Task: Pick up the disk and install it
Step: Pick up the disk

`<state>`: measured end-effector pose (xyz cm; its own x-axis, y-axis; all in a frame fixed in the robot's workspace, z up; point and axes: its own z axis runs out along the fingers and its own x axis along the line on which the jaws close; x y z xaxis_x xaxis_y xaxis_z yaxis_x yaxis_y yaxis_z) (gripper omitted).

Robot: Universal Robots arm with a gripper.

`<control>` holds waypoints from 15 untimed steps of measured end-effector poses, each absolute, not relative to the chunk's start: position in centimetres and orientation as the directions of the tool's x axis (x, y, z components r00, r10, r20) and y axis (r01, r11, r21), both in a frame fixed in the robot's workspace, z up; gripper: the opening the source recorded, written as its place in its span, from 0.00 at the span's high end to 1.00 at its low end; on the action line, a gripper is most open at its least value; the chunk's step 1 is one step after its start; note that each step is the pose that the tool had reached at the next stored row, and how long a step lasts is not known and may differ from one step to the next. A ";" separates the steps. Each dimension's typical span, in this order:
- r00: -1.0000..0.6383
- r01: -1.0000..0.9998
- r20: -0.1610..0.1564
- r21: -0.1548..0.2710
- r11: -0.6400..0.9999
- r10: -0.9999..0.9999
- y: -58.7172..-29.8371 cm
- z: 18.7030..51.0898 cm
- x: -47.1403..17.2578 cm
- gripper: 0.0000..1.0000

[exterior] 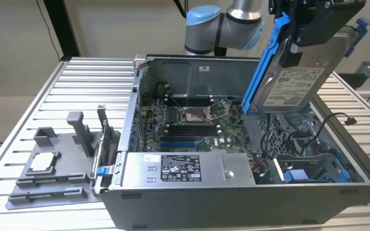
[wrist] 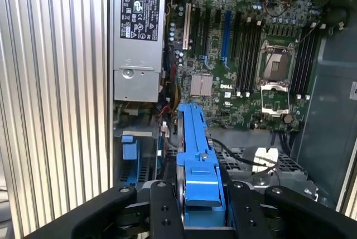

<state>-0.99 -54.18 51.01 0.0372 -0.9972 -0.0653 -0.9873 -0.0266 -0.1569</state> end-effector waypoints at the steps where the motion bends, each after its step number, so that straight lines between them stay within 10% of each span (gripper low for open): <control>1: 0.037 -0.987 -0.066 -0.157 -0.027 -0.997 -54.4 51.0 -0.7 1.00; 15: 0.037 -0.987 -0.074 -0.157 -0.025 -0.997 -57.1 51.0 3.2 1.00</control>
<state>3.19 -57.14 51.02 0.0373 -0.9965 -0.0744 -0.9873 -0.0252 -0.1571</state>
